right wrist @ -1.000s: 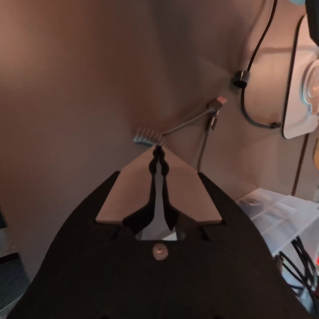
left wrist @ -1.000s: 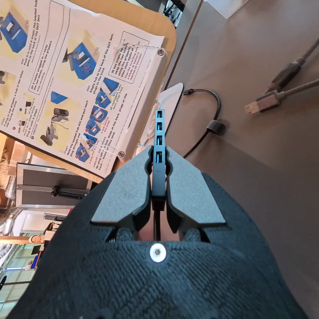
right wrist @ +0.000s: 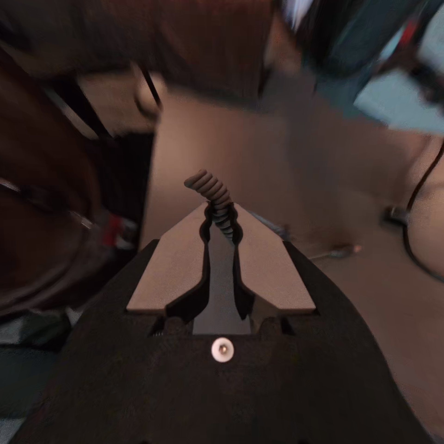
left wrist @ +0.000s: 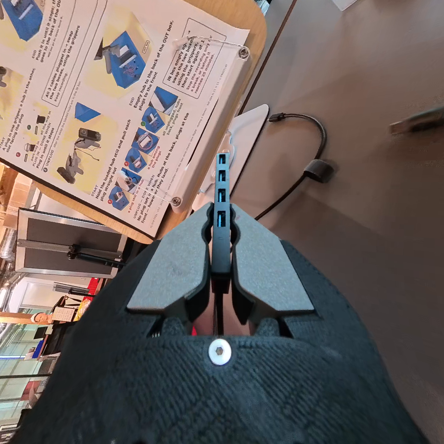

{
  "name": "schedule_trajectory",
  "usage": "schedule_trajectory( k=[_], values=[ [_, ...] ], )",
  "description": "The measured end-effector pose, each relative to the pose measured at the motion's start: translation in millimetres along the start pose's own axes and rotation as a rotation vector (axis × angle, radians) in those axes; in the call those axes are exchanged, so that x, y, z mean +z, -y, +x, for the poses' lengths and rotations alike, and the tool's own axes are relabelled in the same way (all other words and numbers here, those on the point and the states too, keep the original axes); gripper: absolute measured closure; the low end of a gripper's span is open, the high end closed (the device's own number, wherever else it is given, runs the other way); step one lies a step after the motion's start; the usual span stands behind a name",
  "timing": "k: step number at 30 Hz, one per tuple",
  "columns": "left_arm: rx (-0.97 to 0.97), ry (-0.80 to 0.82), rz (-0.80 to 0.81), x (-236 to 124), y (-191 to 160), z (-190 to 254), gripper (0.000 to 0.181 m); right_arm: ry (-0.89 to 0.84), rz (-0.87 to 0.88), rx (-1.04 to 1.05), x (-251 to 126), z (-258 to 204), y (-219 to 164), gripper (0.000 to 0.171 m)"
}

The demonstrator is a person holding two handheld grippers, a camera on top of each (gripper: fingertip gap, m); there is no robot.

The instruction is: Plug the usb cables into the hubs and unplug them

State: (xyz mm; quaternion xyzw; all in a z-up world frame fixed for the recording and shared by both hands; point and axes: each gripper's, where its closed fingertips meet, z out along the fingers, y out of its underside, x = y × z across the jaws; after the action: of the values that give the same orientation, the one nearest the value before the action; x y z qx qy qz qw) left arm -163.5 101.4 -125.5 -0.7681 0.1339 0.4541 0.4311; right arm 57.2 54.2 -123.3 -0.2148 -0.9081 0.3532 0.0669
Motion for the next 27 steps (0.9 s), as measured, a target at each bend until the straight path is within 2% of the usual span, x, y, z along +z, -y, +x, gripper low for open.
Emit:
schedule_trajectory(
  k=[3,6,7,9,14,18,22,25,27],
  values=[
    [-0.012,0.008,0.0,-0.6,-1.4,-3.5,0.172,0.03,0.292,0.123,-54.3,-0.3,57.6,0.161],
    [-0.026,0.004,0.002,-0.9,-1.9,-3.7,0.172,0.046,0.46,0.393,-88.9,33.2,66.4,0.161],
    [-0.023,0.004,0.001,-1.0,-1.6,-3.1,0.173,0.059,0.487,0.504,-91.5,47.3,59.3,0.161],
    [-0.015,0.001,0.002,-1.1,-0.5,-1.3,0.173,0.031,0.43,0.702,-76.7,76.6,25.7,0.161],
    [-0.003,0.0,0.003,-1.5,0.8,0.1,0.172,-0.065,0.249,0.987,-23.1,116.0,-49.3,0.159],
    [-0.006,-0.003,-0.002,-0.7,-1.4,-0.3,0.172,-0.176,0.164,0.976,-13.7,130.4,-60.0,0.158],
    [-0.004,-0.006,-0.001,0.1,-1.4,-0.3,0.173,-0.382,-0.045,0.832,-20.0,142.6,-80.4,0.154],
    [-0.002,-0.005,-0.001,0.0,-1.6,-0.7,0.173,-0.455,-0.064,0.724,-28.3,144.0,-73.7,0.144],
    [-0.006,-0.008,0.0,0.1,-1.5,-0.5,0.173,-0.431,-0.044,0.613,-27.8,137.1,-60.5,0.143]
  ],
)
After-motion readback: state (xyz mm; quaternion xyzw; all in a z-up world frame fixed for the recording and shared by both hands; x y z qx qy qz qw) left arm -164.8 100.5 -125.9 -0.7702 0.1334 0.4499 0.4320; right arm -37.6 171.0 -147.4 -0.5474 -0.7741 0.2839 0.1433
